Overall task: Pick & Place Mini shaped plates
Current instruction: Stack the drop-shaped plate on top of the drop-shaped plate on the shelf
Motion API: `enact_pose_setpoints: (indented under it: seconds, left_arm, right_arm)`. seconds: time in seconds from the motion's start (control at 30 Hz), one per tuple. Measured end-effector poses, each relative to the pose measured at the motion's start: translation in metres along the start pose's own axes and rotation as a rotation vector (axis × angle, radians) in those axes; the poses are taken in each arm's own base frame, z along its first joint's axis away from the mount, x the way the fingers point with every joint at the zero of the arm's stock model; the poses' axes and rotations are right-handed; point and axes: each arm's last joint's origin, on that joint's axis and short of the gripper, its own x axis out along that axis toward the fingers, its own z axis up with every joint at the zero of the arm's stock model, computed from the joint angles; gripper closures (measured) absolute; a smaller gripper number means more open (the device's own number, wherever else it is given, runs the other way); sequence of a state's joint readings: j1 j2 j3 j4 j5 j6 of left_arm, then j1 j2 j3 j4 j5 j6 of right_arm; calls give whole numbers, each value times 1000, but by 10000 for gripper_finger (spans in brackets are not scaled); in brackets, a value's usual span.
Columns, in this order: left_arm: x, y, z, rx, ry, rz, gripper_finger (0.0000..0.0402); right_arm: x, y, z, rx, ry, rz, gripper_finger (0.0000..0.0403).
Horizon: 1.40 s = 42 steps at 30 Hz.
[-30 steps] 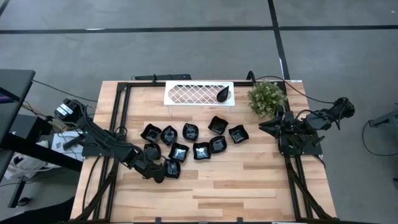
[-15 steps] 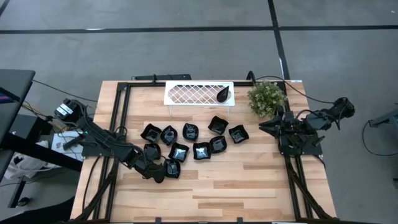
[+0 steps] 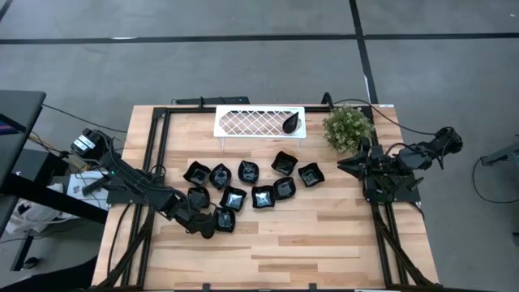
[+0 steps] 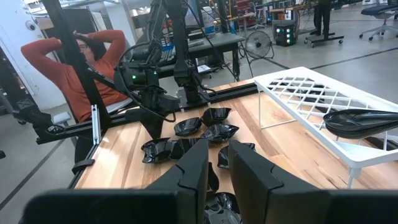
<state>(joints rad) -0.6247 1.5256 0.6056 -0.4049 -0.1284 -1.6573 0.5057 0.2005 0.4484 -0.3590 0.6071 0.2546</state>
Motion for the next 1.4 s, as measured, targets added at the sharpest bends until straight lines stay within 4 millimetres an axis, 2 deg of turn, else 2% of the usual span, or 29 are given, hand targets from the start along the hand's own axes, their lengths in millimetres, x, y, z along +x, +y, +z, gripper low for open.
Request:
enact_pose_setpoints:
  seconds: [0.2,0.47,0.83,1.13,1.4]
  left_arm:
    - [0,0,0,0,-9,-2,312]
    - [14,0,-2,-20,3,30,321]
    - [14,-1,-2,-32,0,21,324]
    - [14,-1,-2,-27,-1,22,391]
    - [14,-1,-2,-24,0,27,395]
  right_arm:
    - [0,0,0,0,0,0,343]
    - [0,0,0,0,0,0,343]
    - [0,0,0,0,0,0,343]
    - [0,0,0,0,0,0,343]
    - [0,0,0,0,0,0,343]
